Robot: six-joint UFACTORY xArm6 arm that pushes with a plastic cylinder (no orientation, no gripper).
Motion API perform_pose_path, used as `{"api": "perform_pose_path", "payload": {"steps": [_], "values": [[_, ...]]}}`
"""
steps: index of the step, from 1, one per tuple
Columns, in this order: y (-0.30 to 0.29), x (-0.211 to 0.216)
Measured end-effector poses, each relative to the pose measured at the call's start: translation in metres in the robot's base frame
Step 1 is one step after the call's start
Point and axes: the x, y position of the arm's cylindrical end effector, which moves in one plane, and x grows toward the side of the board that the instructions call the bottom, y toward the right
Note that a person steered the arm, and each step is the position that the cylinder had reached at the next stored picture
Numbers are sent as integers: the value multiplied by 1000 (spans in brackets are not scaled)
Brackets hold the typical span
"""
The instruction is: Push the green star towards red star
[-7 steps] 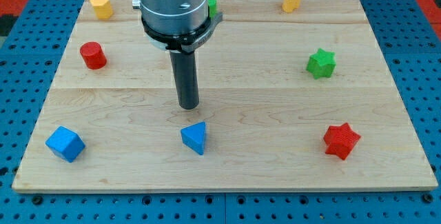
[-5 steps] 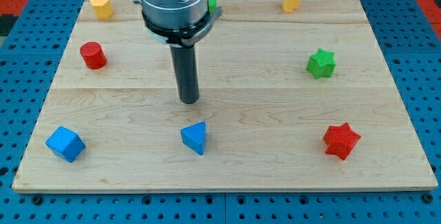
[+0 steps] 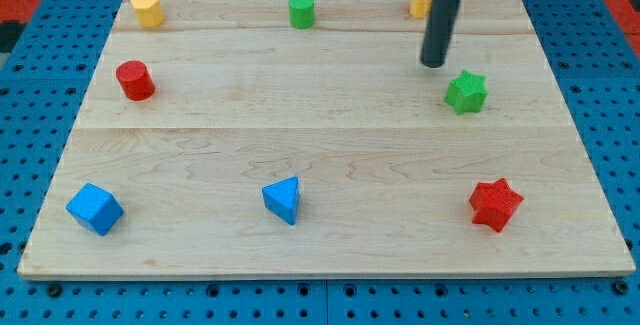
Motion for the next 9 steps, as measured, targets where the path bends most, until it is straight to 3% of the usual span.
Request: {"api": "perform_pose_path", "payload": {"steps": [2,3,4,5,6,7,8,9], "values": [[11,73],[-2,48],[62,47],[74,64],[5,89],[3,73],[-48,72],[8,91]]}}
